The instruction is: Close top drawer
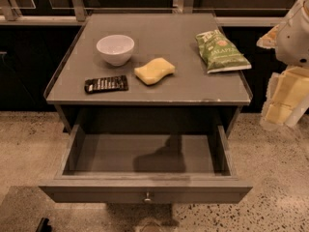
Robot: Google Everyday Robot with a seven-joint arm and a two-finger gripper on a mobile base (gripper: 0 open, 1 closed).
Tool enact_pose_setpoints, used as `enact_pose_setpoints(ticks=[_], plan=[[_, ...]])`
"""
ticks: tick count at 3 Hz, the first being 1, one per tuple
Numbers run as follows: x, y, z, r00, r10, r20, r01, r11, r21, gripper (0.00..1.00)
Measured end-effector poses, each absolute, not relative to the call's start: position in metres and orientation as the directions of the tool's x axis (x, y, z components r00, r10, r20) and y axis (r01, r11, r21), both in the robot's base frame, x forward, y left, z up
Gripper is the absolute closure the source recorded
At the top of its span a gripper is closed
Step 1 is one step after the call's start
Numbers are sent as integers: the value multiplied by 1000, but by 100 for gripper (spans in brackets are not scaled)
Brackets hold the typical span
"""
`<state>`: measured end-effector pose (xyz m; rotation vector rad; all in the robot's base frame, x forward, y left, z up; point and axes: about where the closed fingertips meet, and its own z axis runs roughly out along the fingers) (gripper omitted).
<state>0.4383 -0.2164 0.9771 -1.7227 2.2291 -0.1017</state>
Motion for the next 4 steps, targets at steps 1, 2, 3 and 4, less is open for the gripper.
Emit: enact_pose_setpoints(ticks=[1, 2, 3, 4], plan=[[438, -216, 977, -221, -953, -208, -930, 270, -249, 0], [431, -216, 972, -213, -946, -244, -929, 273, -251, 0], [405, -209, 949, -164, -928, -333, -930, 258, -260, 0], [384, -216, 881, -172, -866, -470, -927, 303, -220, 0]])
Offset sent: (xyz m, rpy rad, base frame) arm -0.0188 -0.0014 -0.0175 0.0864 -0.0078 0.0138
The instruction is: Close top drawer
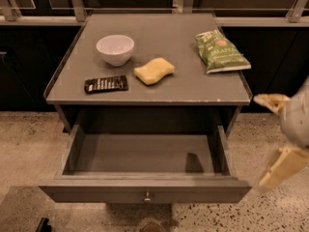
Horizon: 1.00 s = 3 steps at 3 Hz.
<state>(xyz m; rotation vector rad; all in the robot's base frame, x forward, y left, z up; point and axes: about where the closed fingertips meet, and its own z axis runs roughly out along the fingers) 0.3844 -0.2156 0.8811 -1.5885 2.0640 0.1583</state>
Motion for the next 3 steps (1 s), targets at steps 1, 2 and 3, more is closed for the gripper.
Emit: enact_pose_setpoints(ticks=[1, 2, 3], plan=[[373, -208, 795, -229, -769, -596, -917, 377, -134, 19], [373, -210, 771, -258, -754, -604, -901, 414, -132, 43], [373, -210, 771, -258, -754, -604, -901, 414, -132, 66]])
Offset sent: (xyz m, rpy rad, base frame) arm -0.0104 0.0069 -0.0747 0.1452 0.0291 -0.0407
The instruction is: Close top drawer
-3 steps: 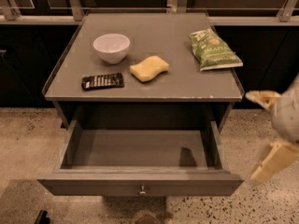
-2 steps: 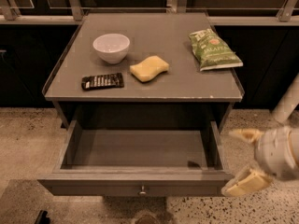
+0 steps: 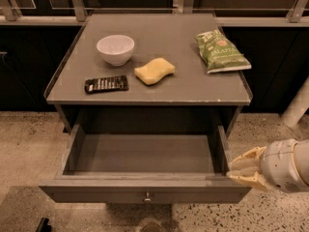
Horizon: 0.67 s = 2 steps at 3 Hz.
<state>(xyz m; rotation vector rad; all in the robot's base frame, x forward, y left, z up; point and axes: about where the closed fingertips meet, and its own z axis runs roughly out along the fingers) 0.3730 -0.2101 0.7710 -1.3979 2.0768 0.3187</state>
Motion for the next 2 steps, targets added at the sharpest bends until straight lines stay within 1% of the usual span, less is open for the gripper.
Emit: enact_pose_setpoints(ticks=[1, 2], plan=[[371, -210, 768, -261, -748, -610, -898, 420, -131, 89], [370, -213, 742, -281, -727, -627, -884, 449, -125, 100]])
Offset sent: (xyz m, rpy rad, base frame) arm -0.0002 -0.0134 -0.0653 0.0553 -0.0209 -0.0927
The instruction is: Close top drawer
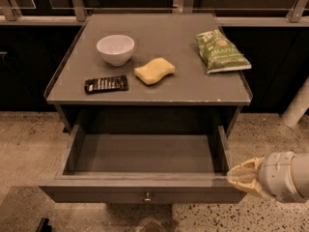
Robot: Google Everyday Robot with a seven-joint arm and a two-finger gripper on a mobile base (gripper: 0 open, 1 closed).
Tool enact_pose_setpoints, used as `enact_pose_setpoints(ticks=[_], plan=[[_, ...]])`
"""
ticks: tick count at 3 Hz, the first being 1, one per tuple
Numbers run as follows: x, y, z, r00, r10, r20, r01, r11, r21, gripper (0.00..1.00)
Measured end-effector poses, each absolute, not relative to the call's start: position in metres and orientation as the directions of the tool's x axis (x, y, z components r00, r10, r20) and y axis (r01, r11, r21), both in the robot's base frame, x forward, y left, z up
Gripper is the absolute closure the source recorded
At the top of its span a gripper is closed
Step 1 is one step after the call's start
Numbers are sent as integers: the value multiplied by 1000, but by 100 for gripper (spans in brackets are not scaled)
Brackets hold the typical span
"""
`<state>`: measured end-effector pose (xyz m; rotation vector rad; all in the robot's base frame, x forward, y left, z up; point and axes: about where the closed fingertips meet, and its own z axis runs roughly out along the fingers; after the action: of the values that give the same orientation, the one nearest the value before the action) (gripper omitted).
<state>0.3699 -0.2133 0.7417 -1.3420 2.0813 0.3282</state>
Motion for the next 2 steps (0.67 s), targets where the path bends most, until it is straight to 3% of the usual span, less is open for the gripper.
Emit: enact_pose_setpoints(ticks=[2], plan=[[389, -223, 682, -325, -620, -714, -857, 512, -55, 100]])
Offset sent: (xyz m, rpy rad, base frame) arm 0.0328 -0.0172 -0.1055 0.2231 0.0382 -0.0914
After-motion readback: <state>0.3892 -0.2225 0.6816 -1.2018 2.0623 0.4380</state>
